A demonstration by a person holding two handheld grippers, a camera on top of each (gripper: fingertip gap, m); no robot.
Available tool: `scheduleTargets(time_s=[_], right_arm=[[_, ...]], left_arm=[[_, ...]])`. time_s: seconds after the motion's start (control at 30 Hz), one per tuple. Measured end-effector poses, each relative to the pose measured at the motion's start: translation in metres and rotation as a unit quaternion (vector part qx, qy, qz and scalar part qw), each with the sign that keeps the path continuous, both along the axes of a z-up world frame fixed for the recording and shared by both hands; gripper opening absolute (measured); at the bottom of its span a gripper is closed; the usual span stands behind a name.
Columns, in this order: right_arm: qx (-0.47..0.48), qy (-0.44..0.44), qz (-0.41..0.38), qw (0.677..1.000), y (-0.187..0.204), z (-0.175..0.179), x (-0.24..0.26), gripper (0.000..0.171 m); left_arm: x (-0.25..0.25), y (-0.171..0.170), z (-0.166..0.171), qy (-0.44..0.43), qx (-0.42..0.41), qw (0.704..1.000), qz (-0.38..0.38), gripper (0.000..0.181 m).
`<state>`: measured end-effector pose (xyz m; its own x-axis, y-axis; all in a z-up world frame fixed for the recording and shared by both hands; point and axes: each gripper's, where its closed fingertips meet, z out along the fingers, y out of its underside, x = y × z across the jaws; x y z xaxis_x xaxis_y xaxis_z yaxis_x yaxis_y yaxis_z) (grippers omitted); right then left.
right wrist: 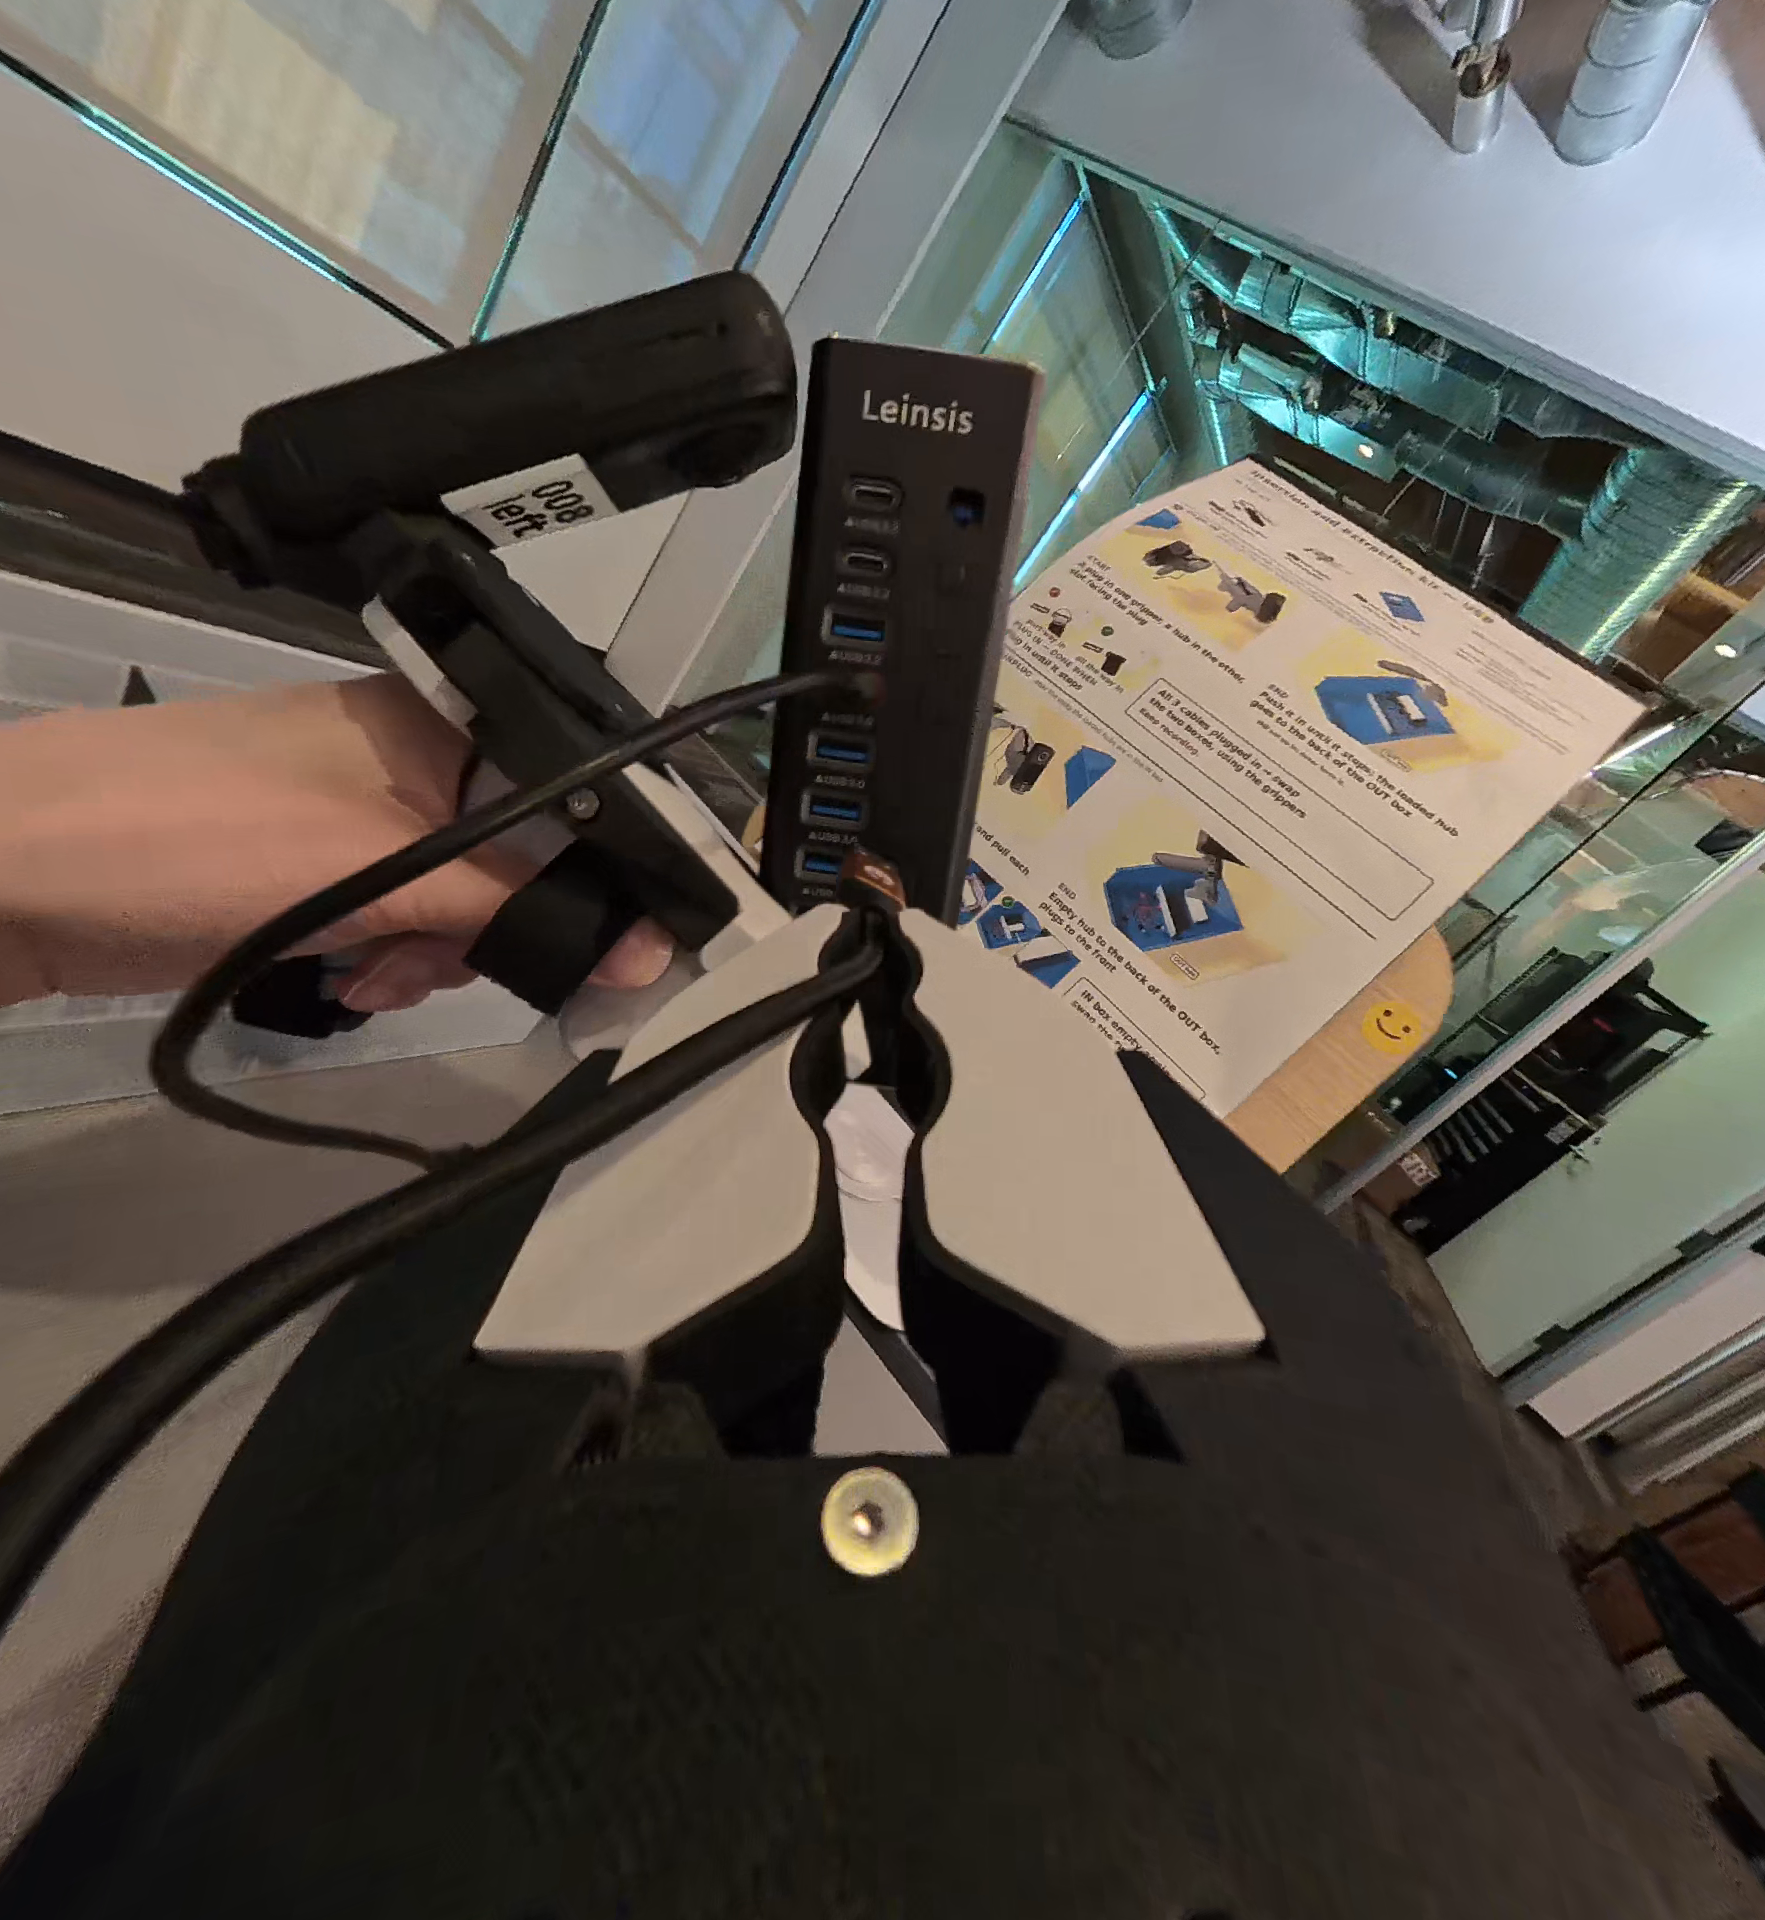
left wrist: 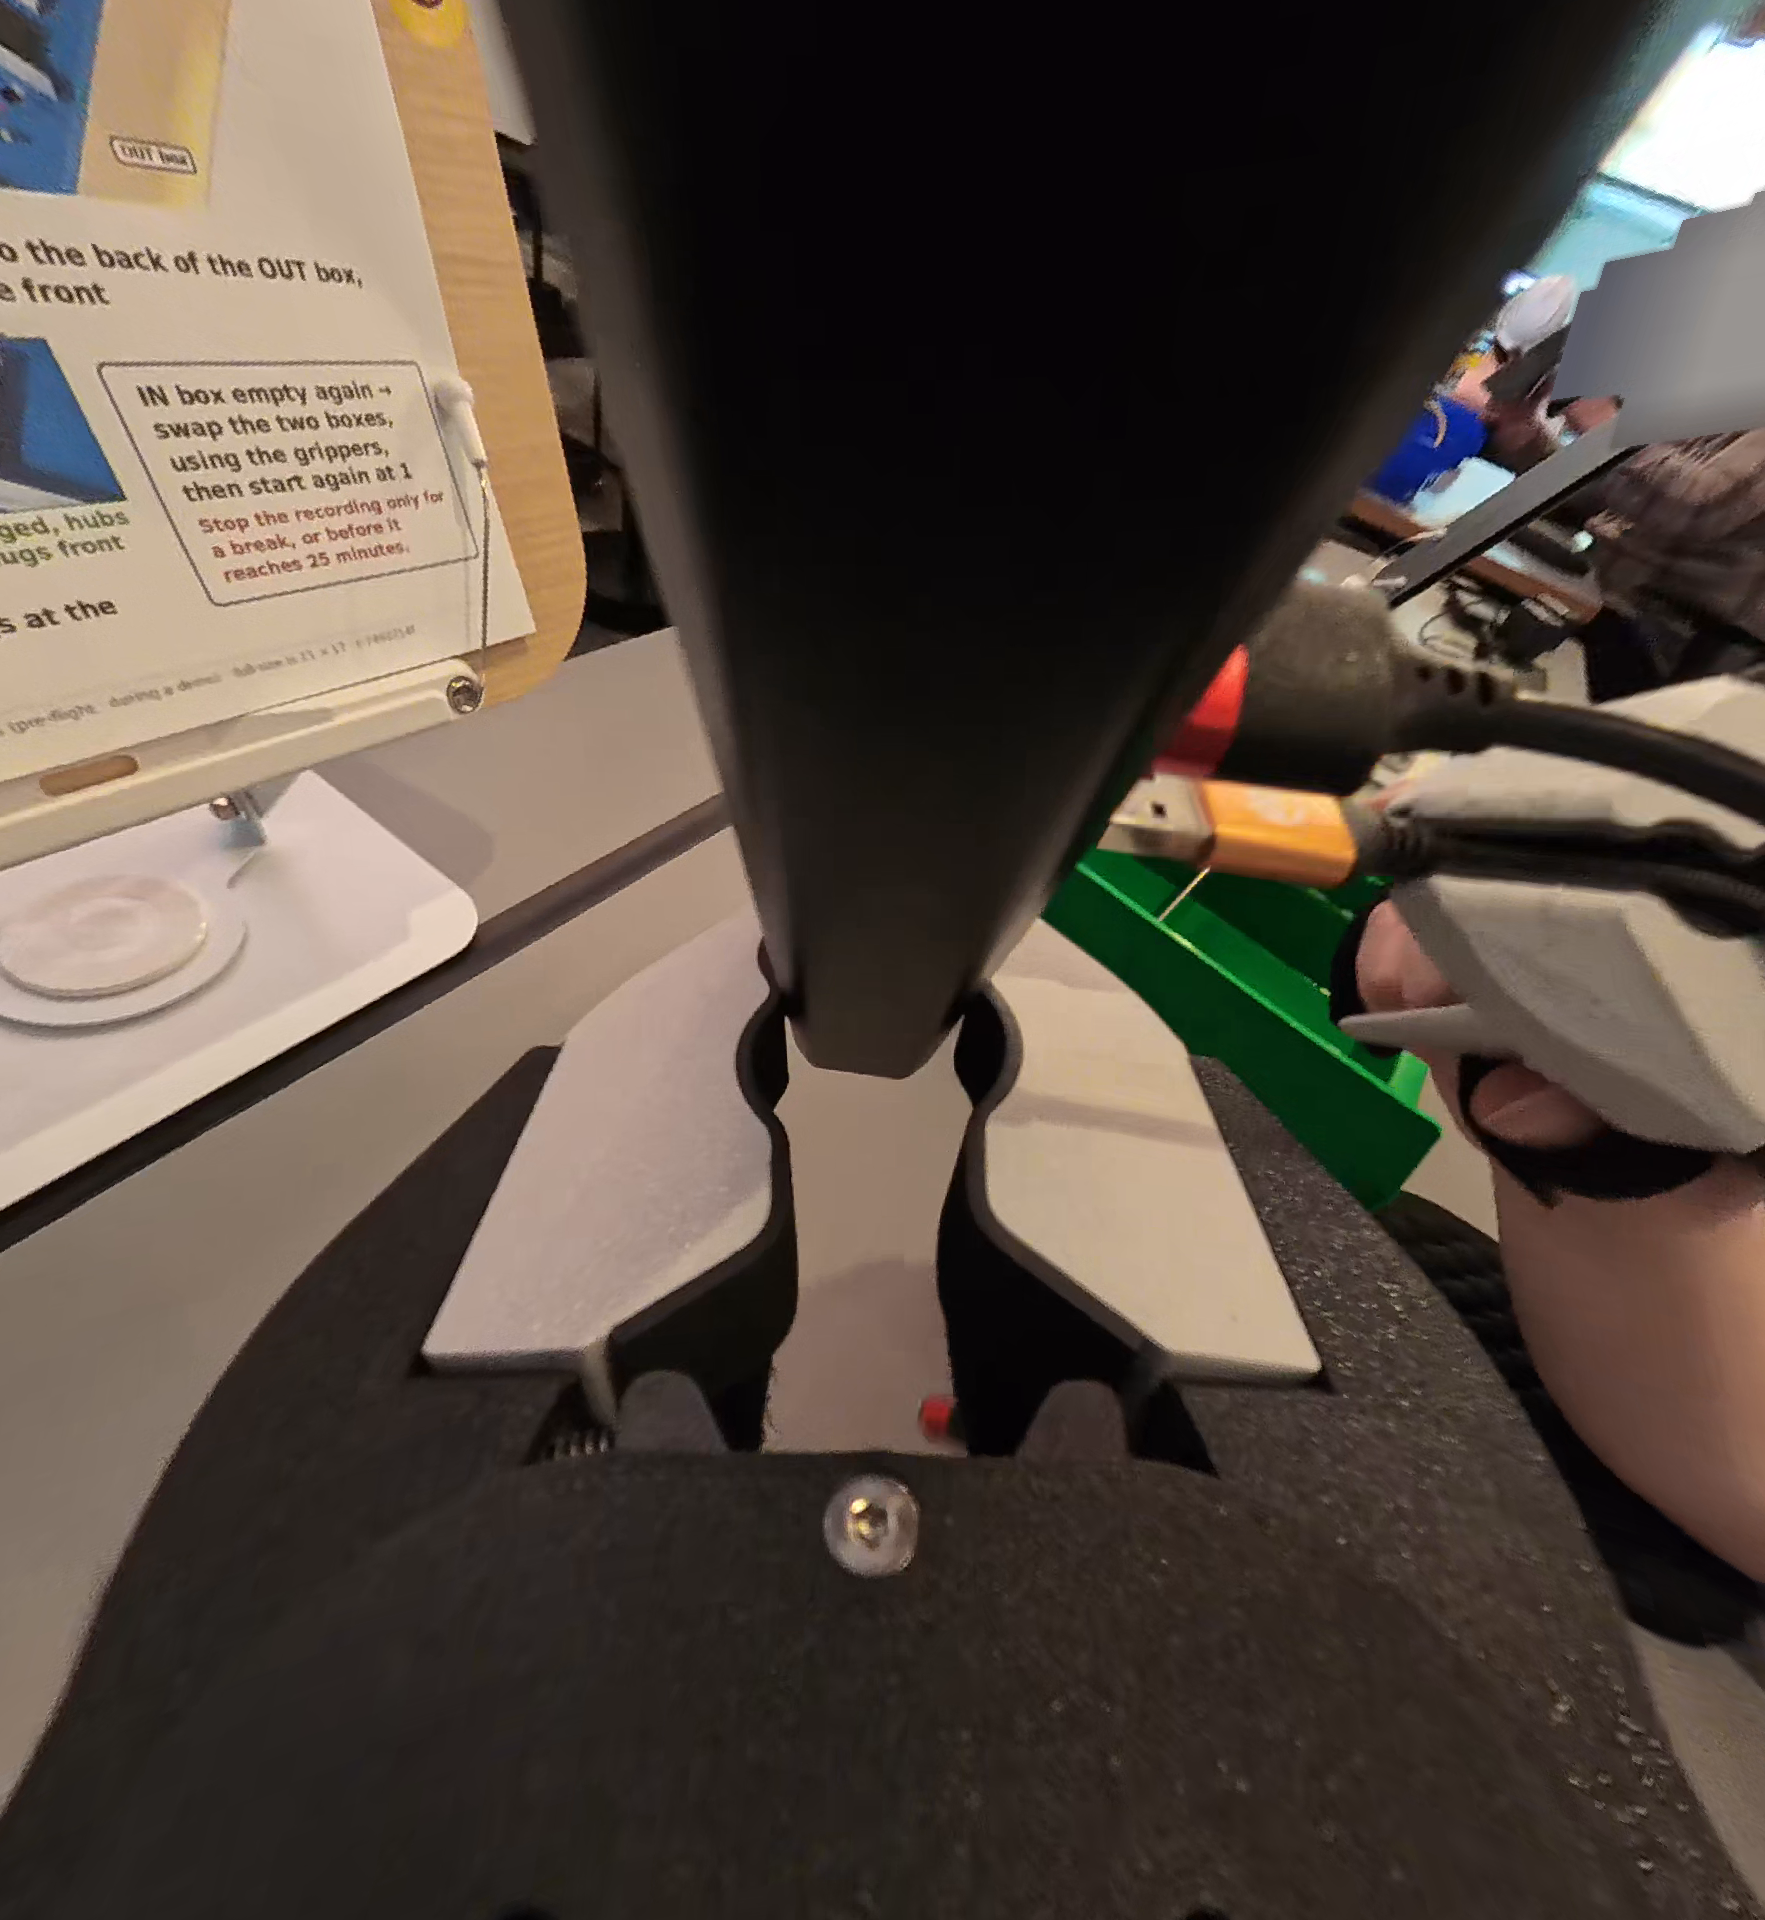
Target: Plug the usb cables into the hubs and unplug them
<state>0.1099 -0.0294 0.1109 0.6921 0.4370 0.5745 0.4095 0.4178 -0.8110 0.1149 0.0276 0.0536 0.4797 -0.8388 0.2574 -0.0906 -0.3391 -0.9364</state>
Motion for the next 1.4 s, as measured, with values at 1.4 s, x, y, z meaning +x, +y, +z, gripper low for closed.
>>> scheduleTargets(time_s=[1.4], right_arm=[[0.057, -0.091, -0.003, 0.994, 0.000, -0.010, -0.002, 0.005]], left_arm=[[0.005, 0.000, -0.006, 0.070, 0.032, 0.997, 0.031, 0.029]])
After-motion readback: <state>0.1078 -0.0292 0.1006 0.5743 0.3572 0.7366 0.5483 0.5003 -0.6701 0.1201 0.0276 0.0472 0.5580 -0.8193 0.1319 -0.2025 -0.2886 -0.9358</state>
